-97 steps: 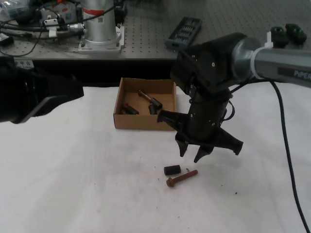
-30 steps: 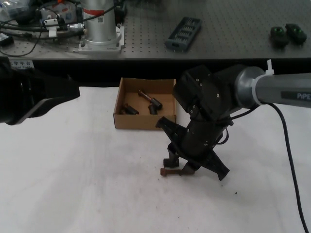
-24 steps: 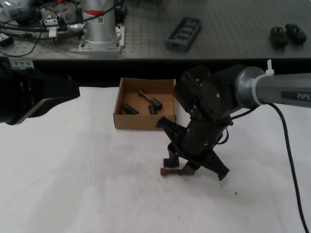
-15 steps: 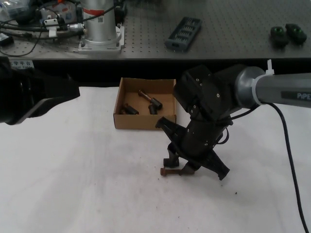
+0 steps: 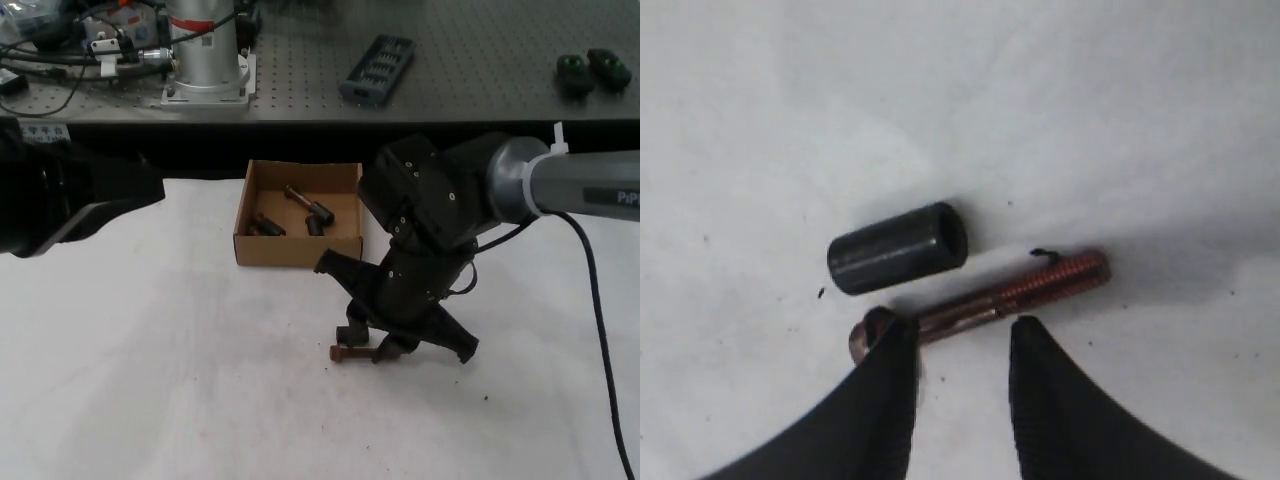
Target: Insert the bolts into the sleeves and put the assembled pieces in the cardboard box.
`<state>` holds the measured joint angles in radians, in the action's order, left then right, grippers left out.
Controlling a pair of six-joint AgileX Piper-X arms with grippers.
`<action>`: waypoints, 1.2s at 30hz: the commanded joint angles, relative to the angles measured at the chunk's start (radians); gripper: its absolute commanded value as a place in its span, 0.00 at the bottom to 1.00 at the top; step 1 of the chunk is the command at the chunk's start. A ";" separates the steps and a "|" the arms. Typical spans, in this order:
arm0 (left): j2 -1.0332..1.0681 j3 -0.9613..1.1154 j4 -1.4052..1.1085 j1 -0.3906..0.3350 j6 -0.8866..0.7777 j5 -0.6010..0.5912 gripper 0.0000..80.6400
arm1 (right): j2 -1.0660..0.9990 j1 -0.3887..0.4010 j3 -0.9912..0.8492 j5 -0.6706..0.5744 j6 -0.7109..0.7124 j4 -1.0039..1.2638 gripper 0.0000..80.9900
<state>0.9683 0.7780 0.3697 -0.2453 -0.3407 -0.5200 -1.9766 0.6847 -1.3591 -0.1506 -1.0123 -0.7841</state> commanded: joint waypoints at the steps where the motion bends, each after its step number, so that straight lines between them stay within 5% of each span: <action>1: -0.011 0.007 -0.005 0.004 -0.008 0.000 0.03 | 0.066 -0.007 -0.001 -0.017 0.132 -0.048 0.30; 5: -0.011 0.007 -0.005 0.004 -0.008 0.000 0.03 | 0.145 -0.004 -0.001 -0.023 0.413 -0.103 0.30; 10: -0.011 0.007 -0.005 0.004 0.002 0.000 0.03 | 0.212 -0.020 -0.001 -0.063 1.085 -0.146 0.30; 15: -0.011 0.007 -0.005 0.004 0.003 0.002 0.03 | 0.183 -0.020 -0.001 -0.088 1.504 -0.163 0.30; 22: -0.011 0.007 -0.005 0.004 0.003 0.000 0.03 | 0.068 -0.025 -0.001 -0.060 1.637 -0.099 0.30; 36: -0.011 0.007 -0.005 0.004 0.003 0.000 0.03 | -0.005 -0.045 -0.001 -0.063 1.661 -0.011 0.30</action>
<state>0.9683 0.7780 0.3707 -0.2453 -0.3407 -0.5200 -1.9743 0.6473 -1.3566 -0.1982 0.6369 -0.8097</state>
